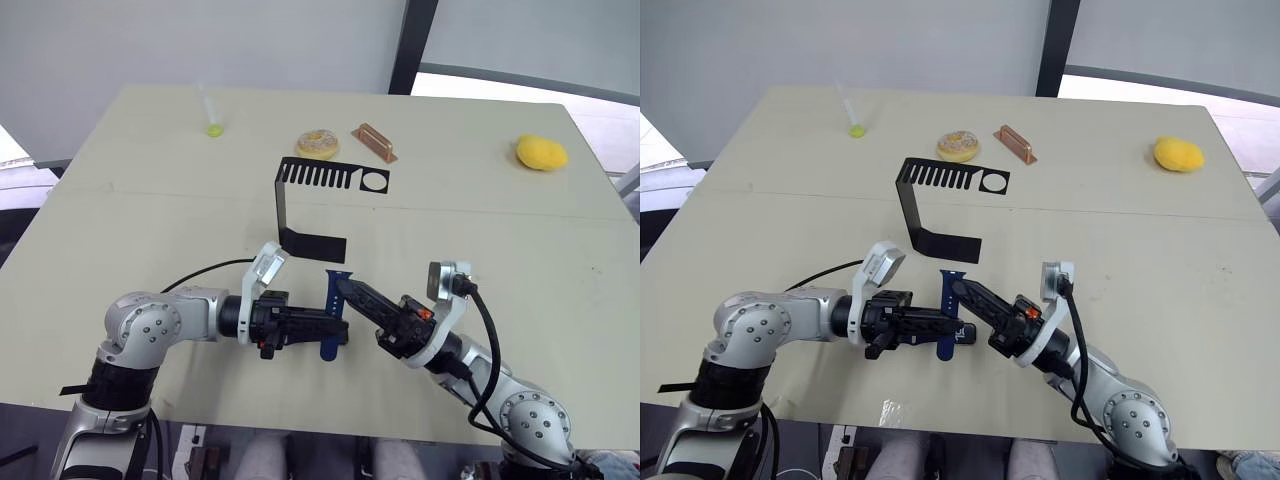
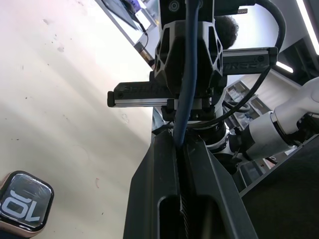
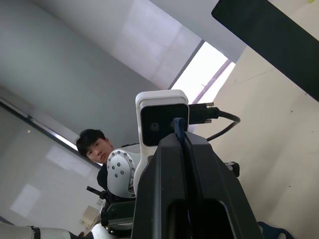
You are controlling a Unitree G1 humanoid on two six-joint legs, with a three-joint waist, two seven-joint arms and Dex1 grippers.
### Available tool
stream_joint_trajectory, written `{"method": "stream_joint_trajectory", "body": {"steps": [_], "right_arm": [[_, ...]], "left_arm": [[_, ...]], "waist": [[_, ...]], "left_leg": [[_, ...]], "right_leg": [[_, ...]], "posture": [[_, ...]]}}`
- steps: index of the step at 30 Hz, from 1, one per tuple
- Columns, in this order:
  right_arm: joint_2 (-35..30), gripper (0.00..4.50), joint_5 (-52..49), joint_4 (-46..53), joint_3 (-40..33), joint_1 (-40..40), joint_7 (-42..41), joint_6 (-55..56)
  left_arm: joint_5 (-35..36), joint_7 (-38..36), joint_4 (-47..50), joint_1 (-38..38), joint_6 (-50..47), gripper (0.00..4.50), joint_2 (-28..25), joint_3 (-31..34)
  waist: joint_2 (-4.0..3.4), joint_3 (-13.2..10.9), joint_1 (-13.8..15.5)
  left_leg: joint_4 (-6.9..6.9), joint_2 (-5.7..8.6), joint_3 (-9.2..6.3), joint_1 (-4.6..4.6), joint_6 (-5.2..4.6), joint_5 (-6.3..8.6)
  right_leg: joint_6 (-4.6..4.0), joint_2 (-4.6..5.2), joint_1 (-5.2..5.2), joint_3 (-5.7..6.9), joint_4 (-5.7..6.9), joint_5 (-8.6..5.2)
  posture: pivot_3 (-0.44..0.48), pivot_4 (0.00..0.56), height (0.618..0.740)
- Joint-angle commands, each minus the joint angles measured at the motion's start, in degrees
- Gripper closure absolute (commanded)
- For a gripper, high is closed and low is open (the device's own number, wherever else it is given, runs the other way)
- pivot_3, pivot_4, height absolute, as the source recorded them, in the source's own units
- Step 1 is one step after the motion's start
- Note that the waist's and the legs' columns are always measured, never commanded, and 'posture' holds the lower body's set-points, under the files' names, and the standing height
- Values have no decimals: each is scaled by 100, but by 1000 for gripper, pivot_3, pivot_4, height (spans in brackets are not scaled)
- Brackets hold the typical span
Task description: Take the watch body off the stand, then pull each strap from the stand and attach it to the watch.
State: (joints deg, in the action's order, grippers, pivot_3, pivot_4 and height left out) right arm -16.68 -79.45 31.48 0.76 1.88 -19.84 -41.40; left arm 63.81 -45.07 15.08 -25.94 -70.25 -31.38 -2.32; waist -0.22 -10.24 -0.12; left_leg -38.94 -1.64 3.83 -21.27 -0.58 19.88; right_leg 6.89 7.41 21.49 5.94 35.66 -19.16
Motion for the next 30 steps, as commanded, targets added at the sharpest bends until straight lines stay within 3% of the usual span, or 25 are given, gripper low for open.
{"method": "stream_joint_trajectory", "body": {"steps": [1,4,8,24,27,30], "right_arm": [[-59,4428,-91,143,-4,57,-115,-21],[-83,3503,-100,151,7,76,-107,-15],[-124,1616,294,231,67,41,-242,92],[101,1616,417,117,94,128,-214,203],[93,2402,398,118,92,115,-226,202],[70,3913,372,120,92,86,-251,179]], "left_arm": [[-8,-104,193,15,112,4500,15,13],[-11,-119,193,19,117,4500,18,13],[81,-119,190,33,59,4500,32,52],[45,-111,202,44,59,4500,81,15],[43,-95,209,48,55,4500,92,23],[44,-79,212,51,54,4500,102,34]], "waist": [[0,0,0],[0,0,0],[0,0,1],[0,0,0],[0,0,0],[0,0,0]], "left_leg": [[0,0,0,0,0,0],[0,0,0,0,0,0],[0,0,0,0,0,0],[0,0,0,0,0,0],[0,0,0,0,0,0],[0,0,0,0,0,0]], "right_leg": [[0,0,0,0,0,0],[0,0,0,0,0,0],[0,0,0,0,0,0],[0,0,0,1,0,0],[0,0,0,1,0,0],[0,0,0,1,0,0]], "posture": [[0,150,740],[0,150,740],[0,150,740],[0,150,740],[0,150,740],[0,150,740]]}}
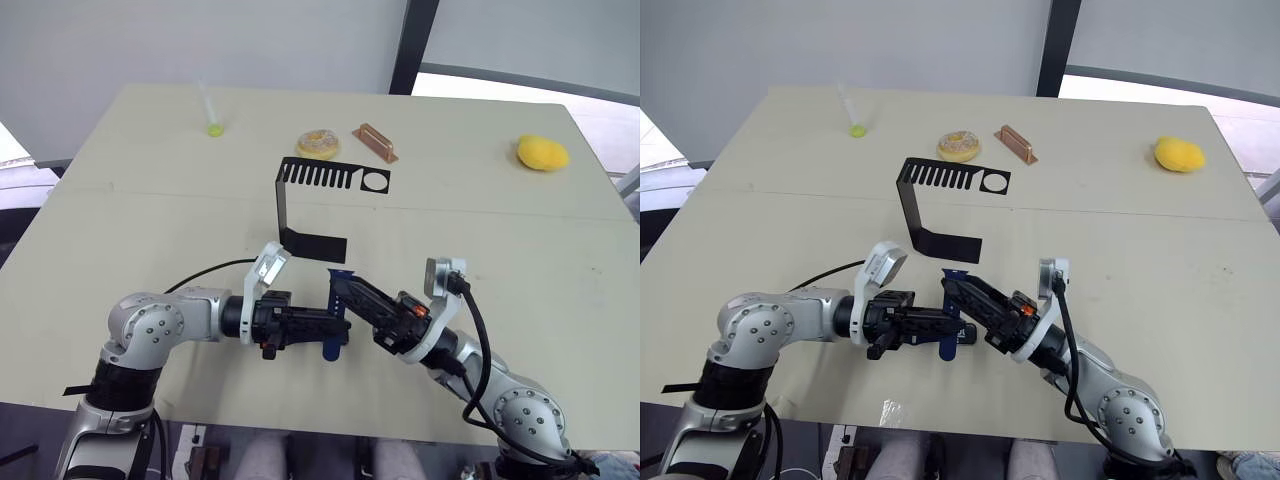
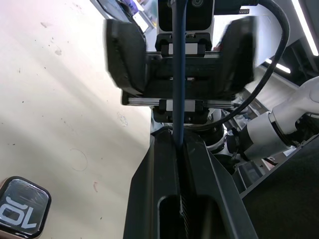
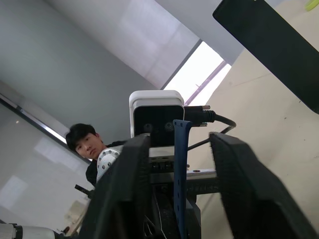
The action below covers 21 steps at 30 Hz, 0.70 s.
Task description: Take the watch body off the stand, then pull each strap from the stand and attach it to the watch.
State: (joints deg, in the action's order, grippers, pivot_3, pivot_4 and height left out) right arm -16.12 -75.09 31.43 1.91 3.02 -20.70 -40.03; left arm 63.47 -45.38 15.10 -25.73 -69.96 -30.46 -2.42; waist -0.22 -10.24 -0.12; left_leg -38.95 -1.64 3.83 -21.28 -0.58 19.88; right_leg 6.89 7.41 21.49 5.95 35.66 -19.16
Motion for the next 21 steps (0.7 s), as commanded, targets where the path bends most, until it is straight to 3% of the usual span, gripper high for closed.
{"method": "stream_joint_trajectory", "body": {"steps": [1,14,17,21], "right_arm": [[-1,4423,-73,128,-16,-40,-179,25],[-24,4468,-173,152,-29,-29,-178,4],[-164,4500,-115,302,-188,108,-174,74],[-717,4500,334,603,-370,224,-512,162]], "left_arm": [[79,-41,209,31,27,4500,15,48],[158,-197,271,71,224,4500,69,184],[-714,-526,747,246,1367,3513,-125,142],[-1739,-1223,695,587,2947,1620,-568,326]], "waist": [[0,0,0],[0,0,0],[0,0,0],[-1,0,-2]], "left_leg": [[0,0,0,0,0,0],[0,0,0,0,0,0],[0,0,0,0,0,0],[2,-2,9,2,1,0]], "right_leg": [[0,0,0,-1,0,0],[0,0,0,0,0,0],[0,0,0,0,0,0],[0,-4,2,7,-2,0]], "posture": [[0,150,740],[0,150,740],[0,150,740],[0,150,740]]}}
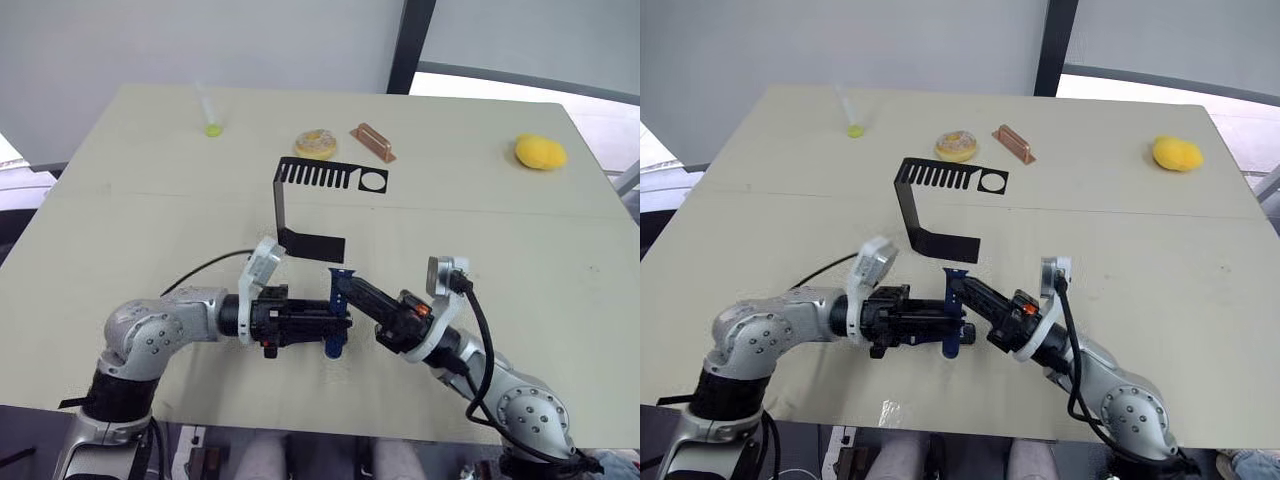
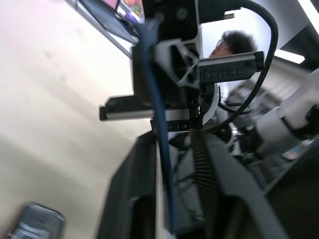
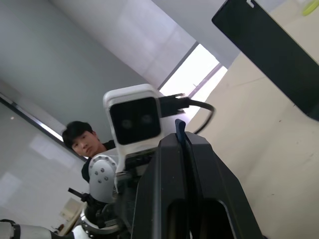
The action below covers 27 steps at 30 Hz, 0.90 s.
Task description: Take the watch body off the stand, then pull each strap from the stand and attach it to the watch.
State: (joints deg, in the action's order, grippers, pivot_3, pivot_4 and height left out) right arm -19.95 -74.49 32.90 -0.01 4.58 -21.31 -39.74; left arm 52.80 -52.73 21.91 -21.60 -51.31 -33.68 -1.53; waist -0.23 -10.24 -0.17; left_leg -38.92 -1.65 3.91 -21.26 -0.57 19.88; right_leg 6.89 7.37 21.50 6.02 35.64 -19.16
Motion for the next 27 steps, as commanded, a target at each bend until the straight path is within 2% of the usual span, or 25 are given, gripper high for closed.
{"method": "stream_joint_trajectory", "body": {"steps": [1,3,6,8,14,21,27], "right_arm": [[-524,4500,523,548,-211,63,-604,199],[-912,4500,998,698,-312,-24,-906,389],[-1364,4500,1605,812,-554,-328,-1303,750],[-1520,4500,1836,811,-819,-571,-1416,962],[-1873,4500,2342,790,-1240,-1254,-1866,1315],[-1911,4500,2611,884,-1182,-1539,-1994,1394],[-1974,4500,2554,1018,-1327,-1766,-1958,1328]], "left_arm": [[-1151,-762,-126,267,1777,1155,-391,193],[-2166,-1366,-593,443,3361,128,-719,22],[-3068,-1703,-1234,585,4681,53,-999,-160],[-3336,-1682,-1441,628,4984,53,-967,-272],[-3835,-1065,-1526,609,4724,53,-239,-873],[-4408,-594,-1706,295,4394,53,480,-1557],[-4590,-469,-1880,173,4229,53,728,-1757]], "waist": [[0,0,7],[0,0,22],[0,0,61],[1,0,135],[4,0,170],[4,0,161],[5,-1,157]], "left_leg": [[0,1,5,-1,0,0],[2,1,11,-1,0,0],[7,4,22,-1,-2,3],[6,2,24,-1,-9,6],[-11,10,26,-3,-33,19],[-14,2,36,3,-29,16],[-16,2,35,3,-29,17]], "right_leg": [[0,-2,3,9,-2,0],[0,-6,5,13,-6,0],[0,-8,8,13,-14,0],[0,-2,8,11,-14,0],[17,15,-2,9,-13,9],[20,6,-2,9,-8,11],[20,6,-2,9,-9,11]], "posture": [[0,150,740],[0,150,740],[0,150,740],[0,150,740],[0,150,740],[0,150,740],[0,150,740]]}}
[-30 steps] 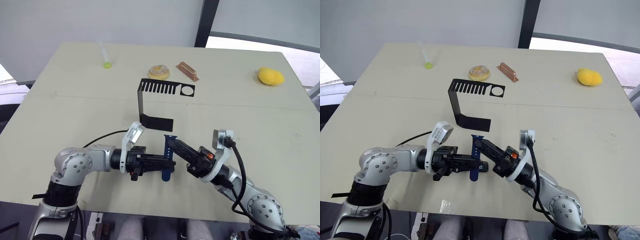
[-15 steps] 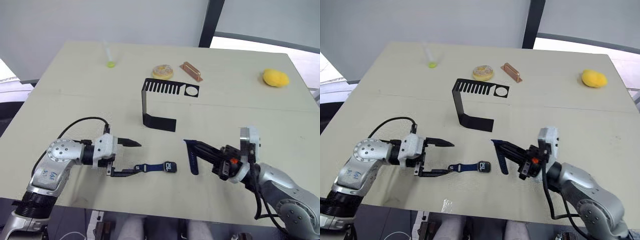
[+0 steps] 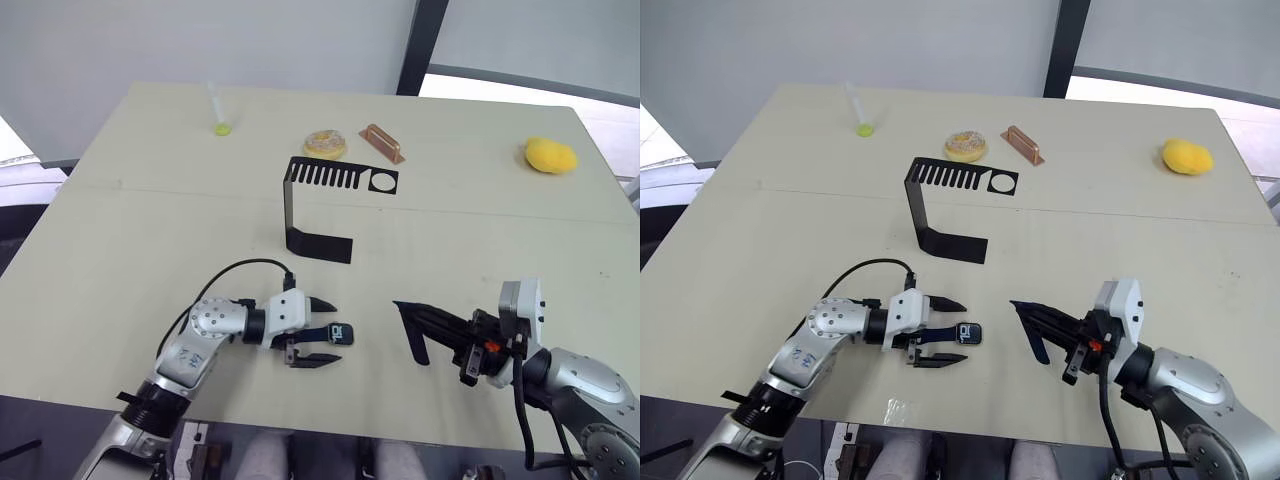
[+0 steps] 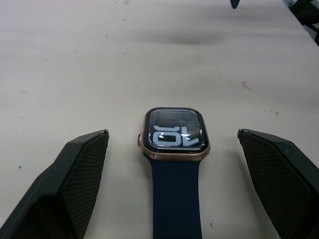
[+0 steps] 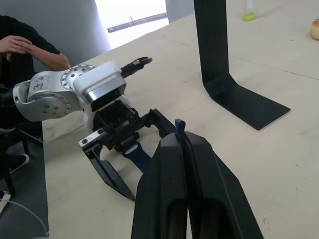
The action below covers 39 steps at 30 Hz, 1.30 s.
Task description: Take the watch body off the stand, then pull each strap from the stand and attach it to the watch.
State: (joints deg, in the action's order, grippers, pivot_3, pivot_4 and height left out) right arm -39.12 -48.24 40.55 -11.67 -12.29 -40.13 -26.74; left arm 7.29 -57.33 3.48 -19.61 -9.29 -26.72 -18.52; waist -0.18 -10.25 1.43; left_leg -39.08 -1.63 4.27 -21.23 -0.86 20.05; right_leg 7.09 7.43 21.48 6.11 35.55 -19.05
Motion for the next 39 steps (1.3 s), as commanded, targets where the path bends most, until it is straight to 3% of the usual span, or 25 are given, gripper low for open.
{"method": "stream_joint_trajectory", "body": {"steps": [1,9,12,16,17,24,29,34,39], "right_arm": [[-64,4500,-75,266,-178,-113,-73,29],[-68,4500,-35,309,-273,-313,-35,77],[-52,4500,-7,308,-287,-355,-48,96],[-25,4500,-1,277,-287,-349,-50,118],[-17,4500,0,267,-283,-339,-50,121],[-15,4500,149,239,-261,-293,-66,234],[-208,4500,1211,306,-380,-224,-351,1093],[-504,4500,2112,348,-404,-211,-921,2178],[-466,4500,2700,402,-10,-17,-933,2737]], "left_arm": [[-50,-34,-61,-35,52,53,40,-87],[-157,-66,-255,-69,54,53,75,-200],[-175,-38,-309,-52,-67,792,48,-179],[-194,-55,-410,-60,-127,2659,7,-176],[-199,-34,-458,-65,-159,2918,16,-172],[2,-119,-451,-68,-71,2915,125,-104],[1862,-458,565,-22,-1724,2915,165,682],[3958,-279,1156,-266,-4562,2915,-348,1532],[4991,242,1001,-649,-5866,2915,-410,2135]], "waist": [[0,0,-3],[1,1,12],[1,1,8],[2,2,7],[2,2,7],[6,7,6],[6,6,-7],[7,6,-11],[8,5,-4]], "left_leg": [[0,0,0,1,0,0],[-4,3,-2,2,0,-1],[-4,2,-2,3,0,-1],[-4,2,-2,5,0,-1],[-4,2,-2,6,0,-1],[-5,2,-1,13,0,-1],[-5,1,-1,6,0,-1],[-9,0,-9,5,4,-3],[-10,2,-14,6,5,-4]], "right_leg": [[0,0,0,0,0,0],[0,3,-5,0,0,0],[0,2,-5,0,1,0],[0,2,-6,0,2,0],[0,1,-6,0,2,0],[0,2,-12,-1,4,0],[0,1,-5,-1,6,0],[0,0,-7,-1,8,0],[0,0,-11,-2,8,0]], "posture": [[0,150,740],[0,150,740],[0,150,740],[0,150,740],[0,150,740],[0,150,740],[0,150,740],[0,150,740],[0,150,740]]}}
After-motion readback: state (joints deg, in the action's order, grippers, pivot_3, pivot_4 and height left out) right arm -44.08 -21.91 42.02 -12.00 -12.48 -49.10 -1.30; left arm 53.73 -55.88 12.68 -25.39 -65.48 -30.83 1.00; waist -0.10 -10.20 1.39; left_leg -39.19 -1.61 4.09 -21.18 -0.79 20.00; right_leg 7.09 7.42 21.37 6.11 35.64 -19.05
